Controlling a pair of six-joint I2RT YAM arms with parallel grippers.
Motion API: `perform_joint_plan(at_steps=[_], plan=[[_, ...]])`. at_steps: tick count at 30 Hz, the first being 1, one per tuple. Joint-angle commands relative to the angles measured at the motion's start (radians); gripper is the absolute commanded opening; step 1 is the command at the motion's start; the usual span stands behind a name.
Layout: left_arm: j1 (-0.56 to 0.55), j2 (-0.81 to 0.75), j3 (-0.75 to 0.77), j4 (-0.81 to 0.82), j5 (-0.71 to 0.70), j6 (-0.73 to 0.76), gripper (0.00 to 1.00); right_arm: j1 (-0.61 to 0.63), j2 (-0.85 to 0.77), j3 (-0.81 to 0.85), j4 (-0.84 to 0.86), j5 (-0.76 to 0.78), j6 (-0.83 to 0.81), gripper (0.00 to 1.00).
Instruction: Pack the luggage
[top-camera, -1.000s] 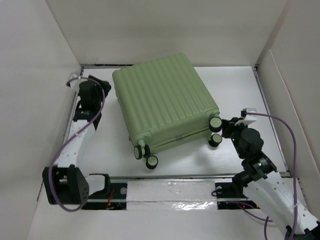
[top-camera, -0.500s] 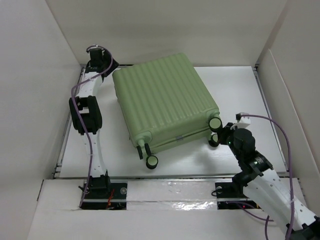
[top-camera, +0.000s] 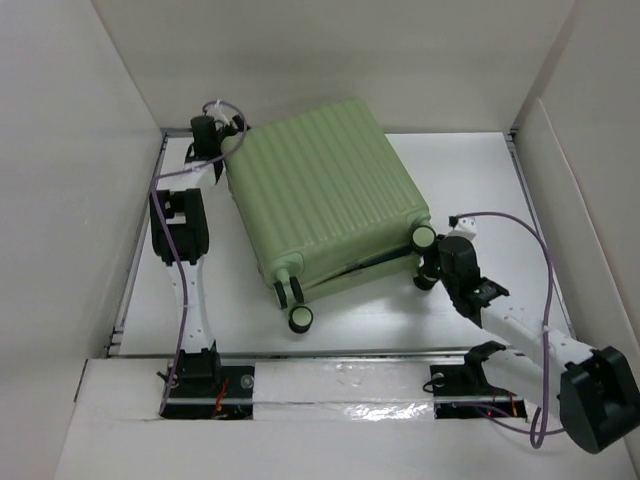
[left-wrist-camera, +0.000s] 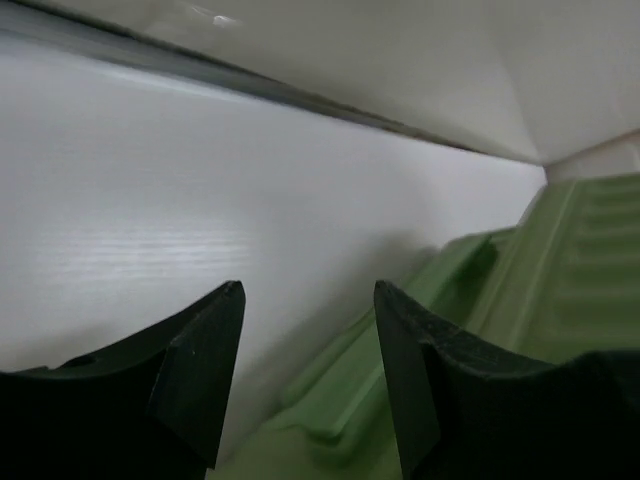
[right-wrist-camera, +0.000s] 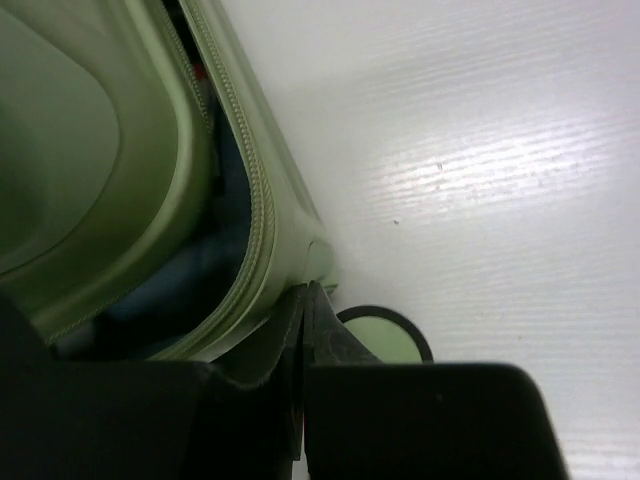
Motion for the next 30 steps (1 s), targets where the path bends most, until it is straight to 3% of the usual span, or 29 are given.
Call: perform_joint_plan(at_steps=[1,4,6,10,13,14,15,17,18,19,20,21,24,27,30], plan=[[-0.083,-0.183,-0.37,0.428,0.085,-0.113,0.52,0.021,0.139,0.114,0.34,-0.126,-0.106,0.0],[-0.093,-0.328,-0.686,0.671,0.059,-0.216,0.48,-0.008,0.283,0.214,0.452,-0.233,-0.164,0.0],[-0.106,-0.438,-0.9,0.742,-0.011,-0.241,0.47,-0.029,0.402,0.291,0.466,-0.289,-0.193,0.0],[-0.139,-0.612,-1.223,0.929,-0.148,-0.304,0.45,-0.061,0.557,0.521,0.392,-0.388,-0.235,0.0],[-0.167,-0.758,-1.424,0.936,-0.203,-0.292,0.43,-0.072,0.66,0.719,0.3,-0.405,-0.238,0.0],[-0.208,-0.798,-1.472,0.931,-0.25,-0.277,0.43,-0.083,0.698,0.862,0.259,-0.418,-0.245,0.0],[-0.233,-0.888,-1.548,0.913,-0.28,-0.258,0.43,-0.083,0.741,0.946,0.143,-0.428,-0.251,0.03],[-0.308,-0.992,-1.601,0.786,-0.413,-0.194,0.43,-0.092,0.868,1.098,0.04,-0.462,-0.282,0.1],[-0.32,-1.101,-1.63,0.726,-0.456,-0.183,0.43,-0.092,0.904,1.241,-0.105,-0.452,-0.288,0.13],[-0.32,-1.155,-1.639,0.616,-0.497,-0.187,0.44,-0.115,0.929,1.291,-0.169,-0.373,-0.29,0.16],[-0.32,-1.201,-1.647,0.571,-0.545,-0.188,0.46,-0.127,0.929,1.313,-0.215,-0.344,-0.294,0.18],[-0.32,-1.296,-1.652,0.527,-0.568,-0.181,0.47,-0.144,0.903,1.26,-0.191,-0.34,-0.288,0.37],[-0.311,-1.42,-1.615,0.364,-0.679,-0.169,0.52,-0.256,0.765,1.093,-0.044,-0.352,-0.226,0.61],[-0.284,-1.409,-1.534,0.304,-0.683,-0.175,0.54,-0.354,0.652,0.923,0.036,-0.382,-0.181,0.69],[-0.271,-1.326,-1.447,0.304,-0.7,-0.201,0.55,-0.422,0.56,0.78,0.091,-0.335,-0.153,0.69]])
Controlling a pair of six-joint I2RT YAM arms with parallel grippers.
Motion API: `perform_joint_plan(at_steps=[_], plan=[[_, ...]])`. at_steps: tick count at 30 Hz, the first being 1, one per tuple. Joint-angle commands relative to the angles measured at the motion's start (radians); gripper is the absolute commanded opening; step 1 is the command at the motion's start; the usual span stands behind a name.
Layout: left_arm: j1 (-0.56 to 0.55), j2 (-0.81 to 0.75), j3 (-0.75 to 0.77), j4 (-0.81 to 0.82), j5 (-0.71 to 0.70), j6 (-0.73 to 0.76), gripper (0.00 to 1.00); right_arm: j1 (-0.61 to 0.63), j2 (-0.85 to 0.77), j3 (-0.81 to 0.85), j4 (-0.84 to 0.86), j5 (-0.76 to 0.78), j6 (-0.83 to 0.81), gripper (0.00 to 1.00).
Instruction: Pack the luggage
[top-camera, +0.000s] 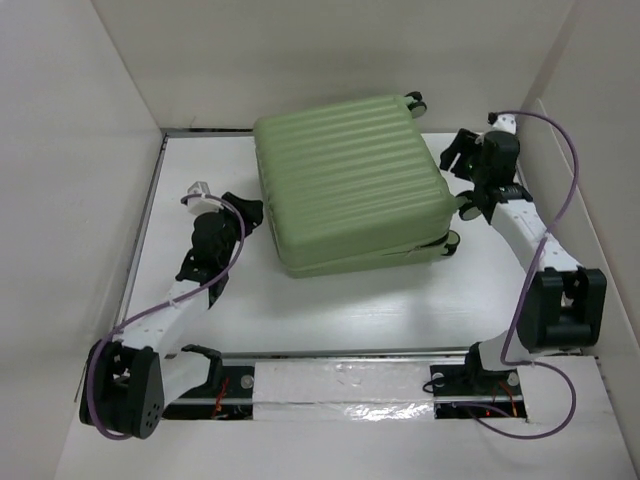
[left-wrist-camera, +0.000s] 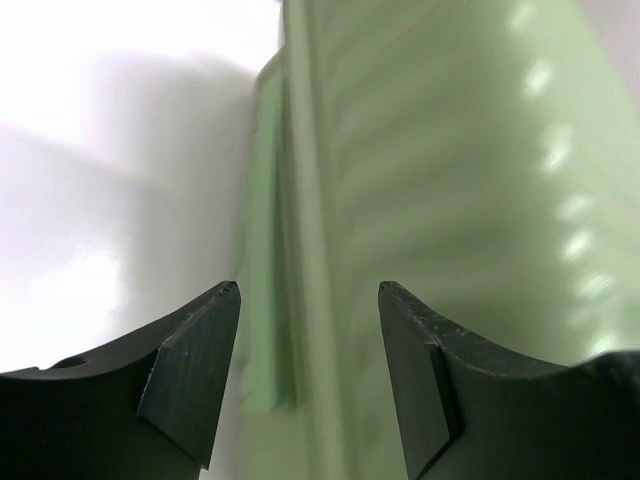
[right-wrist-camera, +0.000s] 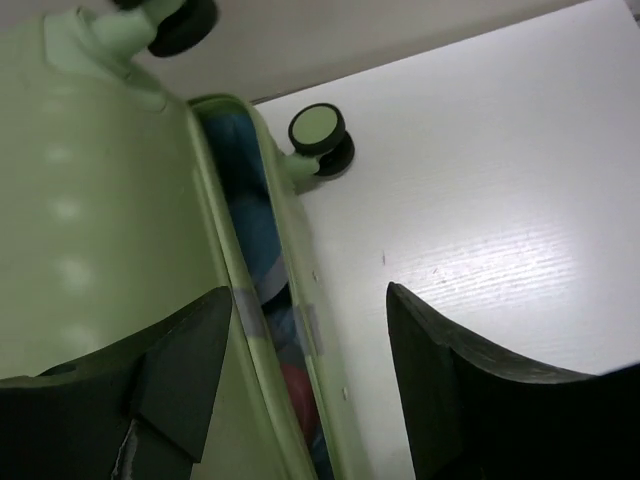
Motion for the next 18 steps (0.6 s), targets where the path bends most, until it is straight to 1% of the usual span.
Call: perform_joint_plan(at_steps=[1,2,3,4,5,6,7,8,9,10,11,12,14,15,16,17,18], plan=[[0.006,0.063,0.138,-0.002,-0.012,-0.028,0.55,-0.042,-0.103,-0.113,0.127,-0.071,0.052,0.69],[0.006,0.078,0.156,-0.005,-0.038,-0.043,0.55,-0.058,-0.12,-0.157,0.133,-0.076,0.053,0.69],[0.006,0.104,0.184,-0.002,-0.049,-0.052,0.55,-0.095,-0.137,-0.177,0.131,-0.08,0.053,0.62],[0.006,0.12,0.195,0.038,-0.058,-0.057,0.56,-0.111,-0.183,-0.196,0.125,-0.088,0.055,0.53],[0.017,0.143,0.211,0.047,-0.066,-0.06,0.59,-0.121,-0.212,-0.217,0.122,-0.088,0.053,0.41],[0.037,0.201,0.278,0.038,-0.063,-0.065,0.6,-0.122,-0.247,-0.269,0.127,-0.081,0.049,0.16],[0.05,0.238,0.316,0.021,-0.06,-0.063,0.6,-0.122,-0.286,-0.296,0.128,-0.055,0.049,0.07],[0.063,0.276,0.358,0.014,-0.058,-0.071,0.61,-0.122,-0.371,-0.323,0.133,-0.041,0.05,0.03],[0.104,0.355,0.442,0.0,-0.045,-0.086,0.61,-0.122,-0.415,-0.377,0.149,-0.01,0.053,0.03],[0.126,0.399,0.478,0.012,-0.023,-0.115,0.61,-0.122,-0.459,-0.401,0.154,0.023,0.056,0.03],[0.147,0.442,0.518,0.015,0.018,-0.127,0.61,-0.122,-0.548,-0.424,0.16,0.04,0.059,0.03],[0.175,0.536,0.625,0.006,0.043,-0.137,0.61,-0.122,-0.588,-0.443,0.148,0.059,0.061,0.03],[0.186,0.639,0.765,-0.061,0.131,-0.097,0.63,-0.122,-0.666,-0.478,0.11,0.073,0.062,0.03],[0.196,0.745,0.847,-0.115,0.14,-0.079,0.63,-0.122,-0.729,-0.495,0.093,0.067,0.064,0.03],[0.205,0.796,1.0,-0.194,0.146,-0.03,0.63,-0.112,-0.755,-0.535,0.082,0.061,0.073,0.03],[0.206,0.841,1.073,-0.216,0.167,-0.01,0.63,-0.112,-0.778,-0.556,0.062,0.048,0.082,0.02],[0.221,0.935,1.21,-0.244,0.189,0.003,0.64,-0.112,-0.818,-0.579,0.036,0.033,0.087,0.02]])
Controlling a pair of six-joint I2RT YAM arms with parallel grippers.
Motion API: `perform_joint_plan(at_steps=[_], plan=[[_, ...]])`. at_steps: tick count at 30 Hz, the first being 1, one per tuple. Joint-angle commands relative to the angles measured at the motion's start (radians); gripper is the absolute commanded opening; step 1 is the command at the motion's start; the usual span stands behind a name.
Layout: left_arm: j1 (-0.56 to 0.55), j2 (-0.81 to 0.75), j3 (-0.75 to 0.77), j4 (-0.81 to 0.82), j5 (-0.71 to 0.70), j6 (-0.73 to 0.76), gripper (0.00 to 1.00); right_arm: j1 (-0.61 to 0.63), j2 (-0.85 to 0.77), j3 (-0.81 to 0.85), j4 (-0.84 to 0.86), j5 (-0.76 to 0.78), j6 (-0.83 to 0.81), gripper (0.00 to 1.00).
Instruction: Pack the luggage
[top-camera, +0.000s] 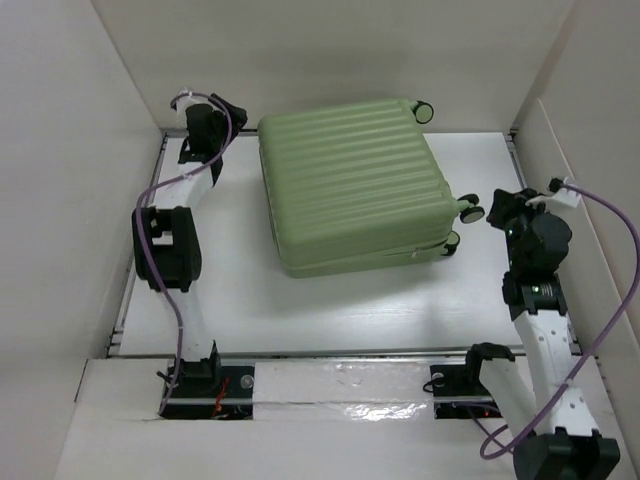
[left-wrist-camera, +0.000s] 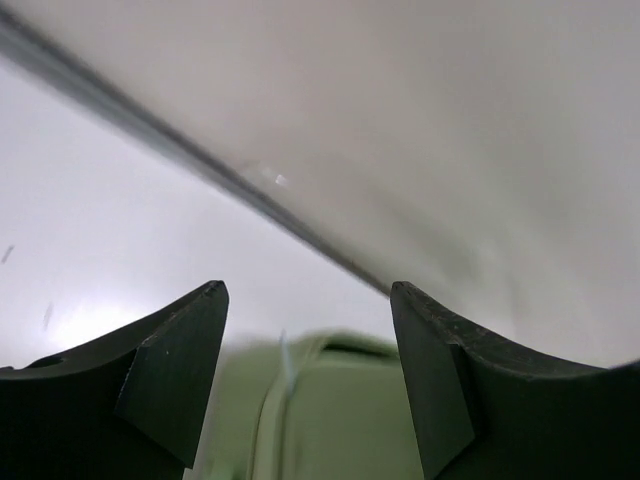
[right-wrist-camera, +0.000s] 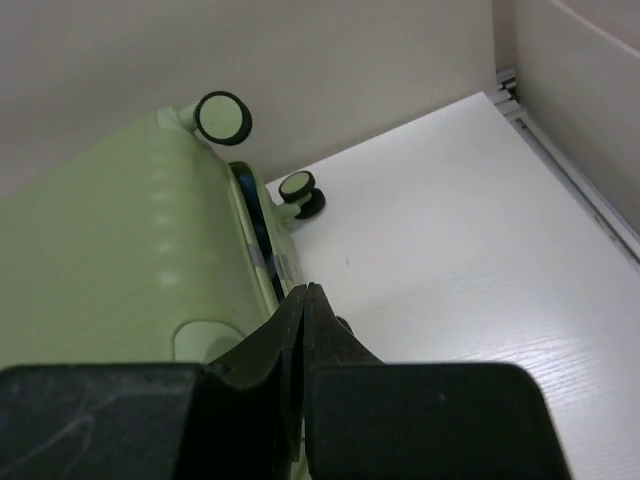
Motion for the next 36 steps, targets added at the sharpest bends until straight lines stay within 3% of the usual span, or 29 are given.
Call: perform_joint_plan(at_steps=[1,3,6,10,15,18,20,23,25,27,32,36], plan=[[0.029,0.155,0.303,-0.158,0.122,0.088,0.64,0.009,-0.071,-0.087,-0.038,-0.007,0.02,0.02],[0.041,0.305,0.441,-0.186,0.22,0.108,0.64,0.009,-0.105,-0.165,-0.047,-0.023,0.029,0.01],[0.041,0.5,0.795,-0.253,0.329,0.146,0.64,0.009,-0.151,-0.255,-0.075,-0.055,0.037,0.01],[0.041,0.682,1.019,-0.188,0.441,0.12,0.69,0.019,-0.076,-0.294,-0.024,-0.11,0.012,0.01],[0.041,0.798,1.091,0.006,0.501,0.056,0.72,0.028,0.106,-0.274,0.092,-0.172,-0.005,0.01],[0.003,0.838,1.123,0.061,0.521,0.097,0.72,0.051,0.185,-0.253,0.132,-0.156,0.004,0.01],[-0.044,0.846,1.1,0.113,0.581,0.166,0.75,0.064,0.214,-0.251,0.175,-0.149,0.018,0.01],[-0.08,0.841,1.0,0.277,0.703,0.148,0.75,0.109,0.283,-0.211,0.236,-0.138,0.018,0.02],[-0.091,0.84,0.932,0.37,0.77,0.043,0.73,0.144,0.358,-0.171,0.244,-0.124,-0.005,0.02],[-0.091,0.806,0.838,0.619,0.86,-0.051,0.69,0.144,0.41,-0.107,0.247,-0.123,-0.04,0.02],[-0.1,0.681,0.469,1.055,0.926,-0.238,0.64,0.155,0.551,0.01,0.265,-0.124,-0.062,0.01],[-0.1,0.463,0.07,1.325,0.838,-0.279,0.61,0.155,0.676,0.163,0.215,-0.21,-0.132,0.01]])
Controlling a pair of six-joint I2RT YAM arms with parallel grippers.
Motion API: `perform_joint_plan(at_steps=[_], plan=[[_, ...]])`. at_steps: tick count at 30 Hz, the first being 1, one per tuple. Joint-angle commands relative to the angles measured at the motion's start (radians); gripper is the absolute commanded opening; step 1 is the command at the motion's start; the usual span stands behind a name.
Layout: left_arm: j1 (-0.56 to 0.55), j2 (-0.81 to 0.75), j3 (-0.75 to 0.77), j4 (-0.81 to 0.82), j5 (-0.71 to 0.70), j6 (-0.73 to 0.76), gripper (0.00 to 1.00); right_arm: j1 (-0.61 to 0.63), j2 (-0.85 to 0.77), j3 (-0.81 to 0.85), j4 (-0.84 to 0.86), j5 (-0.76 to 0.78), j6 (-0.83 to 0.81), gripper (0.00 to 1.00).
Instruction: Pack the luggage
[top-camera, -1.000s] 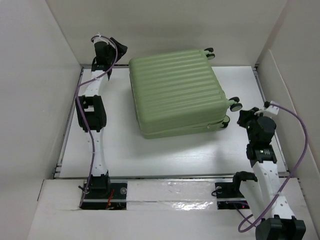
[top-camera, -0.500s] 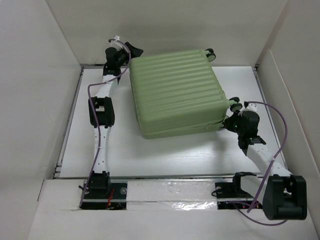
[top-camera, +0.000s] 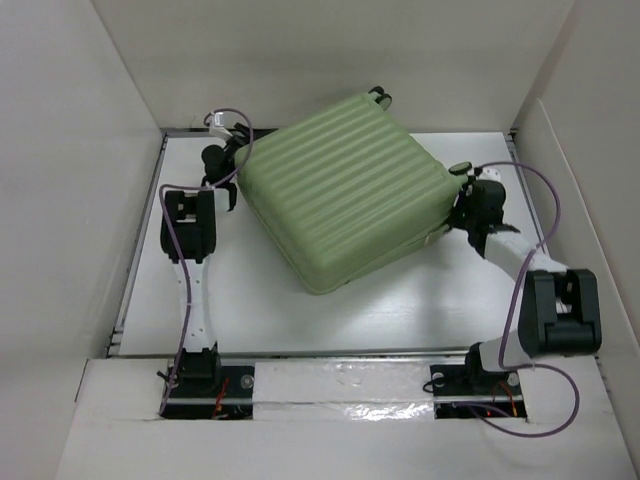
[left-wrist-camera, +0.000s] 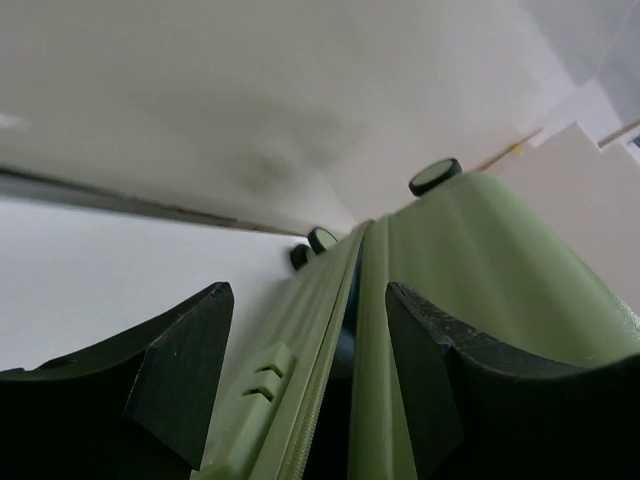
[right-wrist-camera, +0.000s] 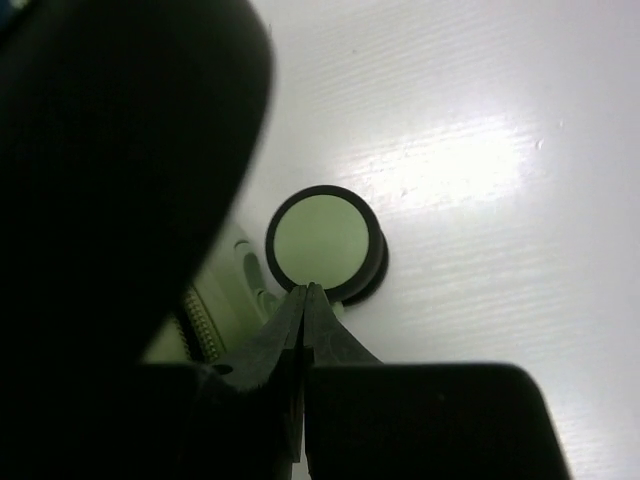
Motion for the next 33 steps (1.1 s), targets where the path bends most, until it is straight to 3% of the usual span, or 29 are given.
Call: perform_joint_plan(at_steps=[1,7,10,13,15,16,19,20,21,23,25,27,28,31,32,33], plan=[[-0.096,-0.192,-0.368,0.53,0.185,-0.07,0.6,0.065,0.091,0.227,0.13,-0.193,-0.038,0.01],[-0.062,-0.399,-0.847,0.867,0.01,-0.157,0.52,0.132,0.351,0.494,0.024,-0.334,-0.078,0.02],[-0.062,-0.509,-1.031,0.877,-0.027,-0.113,0.49,0.177,0.481,0.679,-0.063,-0.383,-0.084,0.02],[-0.062,-0.655,-1.179,0.799,-0.111,-0.05,0.53,0.231,0.572,0.88,-0.145,-0.424,-0.063,0.02],[-0.035,-0.776,-1.205,0.62,-0.189,0.004,0.64,0.252,0.647,0.986,-0.227,-0.423,-0.045,0.03],[-0.022,-0.818,-1.18,0.418,-0.212,0.038,0.67,0.263,0.663,1.05,-0.228,-0.42,-0.026,0.07],[0.001,-0.995,-1.094,0.172,-0.347,0.075,0.79,0.263,0.683,1.124,-0.246,-0.42,0.044,0.16],[0.013,-1.04,-1.054,-0.057,-0.461,0.087,0.84,0.24,0.678,1.129,-0.248,-0.428,0.066,0.2],[0.013,-1.089,-1.014,-0.182,-0.525,0.09,0.87,0.228,0.654,1.126,-0.246,-0.428,0.096,0.25],[0.022,-1.206,-0.92,-0.353,-0.673,0.12,0.92,0.206,0.608,1.07,-0.229,-0.426,0.116,0.44],[0.022,-1.284,-0.841,-0.405,-0.696,0.154,0.94,0.173,0.518,0.996,-0.173,-0.414,0.141,0.6],[0.013,-1.322,-0.791,-0.499,-0.657,0.193,0.93,0.137,0.456,0.889,-0.133,-0.405,0.153,0.7],[0.001,-1.341,-0.787,-0.51,-0.647,0.217,0.9,0.127,0.395,0.847,-0.096,-0.4,0.155,0.76],[-0.106,-1.415,-0.848,-0.519,-0.696,0.306,0.63,0.076,0.237,0.622,0.004,-0.38,0.179,0.76],[-0.14,-1.424,-0.857,-0.518,-0.682,0.331,0.34,0.065,0.191,0.55,0.039,-0.371,0.19,0.73],[-0.215,-1.421,-0.857,-0.525,-0.664,0.357,0.19,0.065,0.145,0.407,0.098,-0.34,0.208,0.67]])
